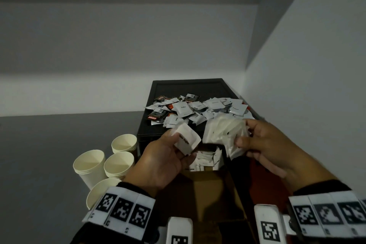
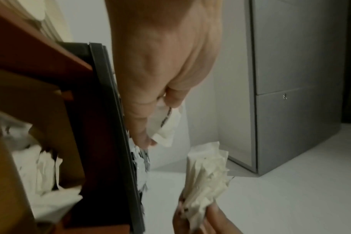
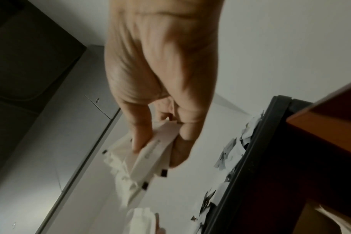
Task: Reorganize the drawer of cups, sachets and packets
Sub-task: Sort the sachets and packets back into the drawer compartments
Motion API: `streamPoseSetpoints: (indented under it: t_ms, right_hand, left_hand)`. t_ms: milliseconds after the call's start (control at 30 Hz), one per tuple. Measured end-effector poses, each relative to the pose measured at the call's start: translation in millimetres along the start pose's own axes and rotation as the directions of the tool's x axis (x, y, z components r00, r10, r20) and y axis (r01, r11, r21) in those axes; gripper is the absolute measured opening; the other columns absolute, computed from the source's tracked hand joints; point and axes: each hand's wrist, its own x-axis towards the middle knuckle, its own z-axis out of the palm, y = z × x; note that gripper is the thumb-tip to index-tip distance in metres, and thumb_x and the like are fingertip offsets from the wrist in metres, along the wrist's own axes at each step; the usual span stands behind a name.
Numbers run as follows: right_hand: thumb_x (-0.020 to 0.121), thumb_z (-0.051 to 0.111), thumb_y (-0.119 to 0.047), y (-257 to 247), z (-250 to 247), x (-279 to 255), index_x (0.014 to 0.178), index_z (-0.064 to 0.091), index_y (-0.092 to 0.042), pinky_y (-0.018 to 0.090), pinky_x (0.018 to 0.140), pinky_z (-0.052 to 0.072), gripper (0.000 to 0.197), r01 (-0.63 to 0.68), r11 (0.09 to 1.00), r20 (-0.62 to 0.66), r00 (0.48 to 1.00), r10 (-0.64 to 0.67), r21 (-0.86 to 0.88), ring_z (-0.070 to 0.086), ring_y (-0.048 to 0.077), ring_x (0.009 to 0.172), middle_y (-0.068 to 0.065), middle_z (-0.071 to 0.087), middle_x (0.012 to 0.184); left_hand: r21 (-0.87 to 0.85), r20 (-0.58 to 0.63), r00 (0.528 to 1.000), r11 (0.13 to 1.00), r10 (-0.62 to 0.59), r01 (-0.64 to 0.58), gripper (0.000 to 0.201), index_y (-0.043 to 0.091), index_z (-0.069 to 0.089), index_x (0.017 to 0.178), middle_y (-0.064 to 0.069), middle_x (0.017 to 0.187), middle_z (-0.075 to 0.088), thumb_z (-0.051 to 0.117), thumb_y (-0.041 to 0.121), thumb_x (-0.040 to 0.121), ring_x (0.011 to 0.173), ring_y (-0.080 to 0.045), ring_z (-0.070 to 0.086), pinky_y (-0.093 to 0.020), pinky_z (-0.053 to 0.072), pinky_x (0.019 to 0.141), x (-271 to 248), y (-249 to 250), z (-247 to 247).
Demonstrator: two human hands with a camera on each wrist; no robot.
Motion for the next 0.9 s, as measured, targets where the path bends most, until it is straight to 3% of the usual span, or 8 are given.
streamPoseSetpoints:
  t_ms: [133, 200, 267, 333, 433, 567, 733, 900]
  right_hand:
    - [0.075, 0.054, 0.013, -4.7, 24.9, 2.5, 0.096, 0.061, -0.009, 0.029, 0.063, 0.058, 0.032, 0.031, 0.962, -0.040, 0.999, -0.021, 0.273, 0.070, 0.015, 0.075, 0.006, 0.072, 0.085]
    - [0.082, 0.054, 0.011, -0.6, 44.4, 5.6, 0.100, 0.061, -0.010, 0.034, 0.073, 0.058, 0.029, 0.010, 0.978, -0.073, 0.997, 0.005, 0.207, 0.069, 0.018, 0.083, 0.008, 0.071, 0.094]
    - [0.087, 0.058, -0.001, 6.8, 62.0, 8.8, 0.118, 0.055, -0.014, 0.028, 0.076, 0.055, 0.034, -0.005, 0.999, -0.144, 0.990, 0.001, -0.032, 0.064, 0.015, 0.093, 0.007, 0.065, 0.110]
    - [0.089, 0.060, -0.018, 11.6, 72.6, 10.2, 0.133, 0.042, -0.023, 0.021, 0.075, 0.047, 0.047, -0.023, 0.920, -0.200, 0.978, -0.061, -0.392, 0.056, 0.011, 0.103, 0.000, 0.056, 0.123]
    - [0.090, 0.057, -0.032, 12.7, 78.4, 6.5, 0.145, 0.019, -0.034, 0.032, 0.099, 0.040, 0.067, 0.030, 0.721, -0.132, 0.977, -0.168, -0.692, 0.036, 0.017, 0.126, -0.003, 0.032, 0.141]
    - [0.091, 0.057, -0.029, 12.6, 79.3, 4.3, 0.149, 0.010, -0.030, 0.035, 0.109, 0.035, 0.076, 0.116, 0.639, 0.013, 0.986, -0.164, -0.760, 0.025, 0.016, 0.136, -0.012, 0.006, 0.148]
    - [0.093, 0.054, -0.028, 8.7, 78.4, 4.9, 0.149, 0.010, -0.031, 0.032, 0.105, 0.036, 0.071, 0.111, 0.676, 0.075, 0.994, -0.082, -0.728, 0.035, 0.016, 0.132, -0.005, 0.020, 0.149]
    - [0.095, 0.051, -0.014, 10.9, 81.6, 6.1, 0.148, 0.019, -0.032, 0.029, 0.104, 0.037, 0.064, 0.151, 0.683, 0.028, 0.982, -0.188, -0.714, 0.036, 0.014, 0.131, -0.005, 0.027, 0.146]
  left_hand:
    - [-0.077, -0.031, 0.998, 0.995, 0.060, -0.062, 0.025, 0.014, 0.058, 0.107, -0.014, 0.100, 0.058, 0.033, 0.014, 0.100, 0.084, -0.026, 0.055, -0.041, 0.047, 0.081, 1.6, -9.2, 11.8]
    - [-0.113, 0.037, 0.999, 0.993, 0.030, -0.026, 0.034, 0.007, 0.060, 0.112, -0.017, 0.108, 0.063, 0.035, 0.025, 0.099, 0.093, -0.029, 0.058, -0.043, 0.043, 0.095, -1.8, -11.8, 19.9]
    - [-0.172, 0.146, 0.989, 0.985, 0.008, 0.018, 0.047, 0.005, 0.060, 0.119, -0.021, 0.119, 0.063, 0.035, 0.038, 0.095, 0.109, -0.034, 0.058, -0.046, 0.038, 0.101, -6.3, -12.8, 25.6]
    - [-0.203, 0.188, 0.982, 0.979, 0.003, 0.036, 0.054, 0.006, 0.060, 0.120, -0.021, 0.118, 0.064, 0.037, 0.045, 0.092, 0.110, -0.035, 0.059, -0.048, 0.044, 0.094, -9.0, -12.8, 27.3]
    - [-0.228, 0.174, 0.985, 0.972, -0.015, 0.055, 0.056, 0.006, 0.061, 0.118, -0.020, 0.114, 0.066, 0.037, 0.050, 0.093, 0.105, -0.034, 0.060, -0.047, 0.045, 0.088, -9.2, -11.4, 25.4]
    - [-0.248, 0.103, 0.994, 0.967, -0.039, 0.063, 0.051, 0.006, 0.059, 0.123, -0.017, 0.112, 0.066, 0.036, 0.043, 0.097, 0.100, -0.030, 0.062, -0.044, 0.047, 0.079, -6.7, -11.0, 24.8]
    - [-0.245, 0.075, 0.996, 0.967, -0.057, 0.074, 0.050, 0.007, 0.062, 0.116, -0.016, 0.099, 0.068, 0.034, 0.044, 0.097, 0.093, -0.030, 0.062, -0.045, 0.045, 0.077, -4.2, -11.9, 22.3]
    - [-0.208, 0.022, 0.999, 0.977, -0.034, 0.038, 0.039, 0.007, 0.062, 0.116, -0.014, 0.094, 0.069, 0.043, 0.034, 0.094, 0.086, -0.028, 0.063, -0.042, 0.046, 0.072, -1.0, -13.1, 23.2]
